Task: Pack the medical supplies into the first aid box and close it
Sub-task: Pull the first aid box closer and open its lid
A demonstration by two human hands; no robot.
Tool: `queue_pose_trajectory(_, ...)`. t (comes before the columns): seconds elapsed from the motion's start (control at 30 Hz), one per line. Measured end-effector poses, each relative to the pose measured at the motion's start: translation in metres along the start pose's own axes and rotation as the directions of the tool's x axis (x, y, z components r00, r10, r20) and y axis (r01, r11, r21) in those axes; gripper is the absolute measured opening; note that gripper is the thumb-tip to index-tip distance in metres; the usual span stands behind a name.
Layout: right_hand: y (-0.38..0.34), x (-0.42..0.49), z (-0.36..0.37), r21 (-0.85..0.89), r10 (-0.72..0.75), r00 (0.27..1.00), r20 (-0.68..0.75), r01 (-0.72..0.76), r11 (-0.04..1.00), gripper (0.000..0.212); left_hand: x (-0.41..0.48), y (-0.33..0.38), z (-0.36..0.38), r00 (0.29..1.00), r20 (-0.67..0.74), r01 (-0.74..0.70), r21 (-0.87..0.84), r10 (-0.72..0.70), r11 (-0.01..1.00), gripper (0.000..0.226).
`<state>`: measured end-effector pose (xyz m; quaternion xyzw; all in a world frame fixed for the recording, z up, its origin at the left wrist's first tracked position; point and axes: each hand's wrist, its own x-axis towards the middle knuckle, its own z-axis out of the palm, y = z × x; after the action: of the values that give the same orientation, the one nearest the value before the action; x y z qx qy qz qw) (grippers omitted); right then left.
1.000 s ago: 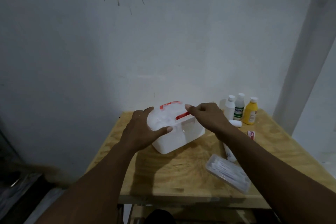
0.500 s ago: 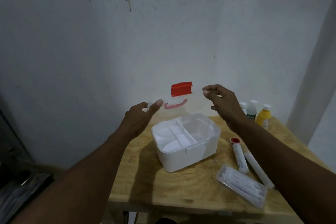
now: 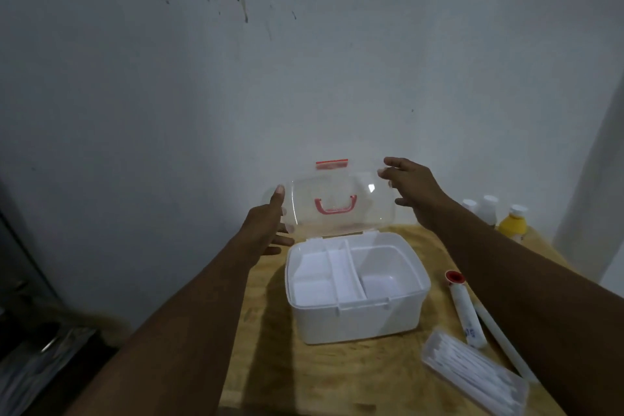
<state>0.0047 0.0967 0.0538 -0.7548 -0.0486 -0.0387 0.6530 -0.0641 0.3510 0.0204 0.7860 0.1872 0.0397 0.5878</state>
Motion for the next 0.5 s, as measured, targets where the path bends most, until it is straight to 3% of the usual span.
queue_pose_trajectory(0.33,0.062,-0.008,0.002,0.006,0.31,0.948,-0.067,-0.311,0.951,0.019,-0.006,-0.023,0.018,0.993,0.063,0.092,0.072,-0.097,0.993,0.083)
queue_pose_trajectory(0.5,0.067,-0.019,-0.003,-0.047,0.31,0.95,-0.028,-0.311,0.949,0.032,-0.009,-0.029,0.021,0.996,0.048,0.065,0.089,-0.069,0.994,0.065)
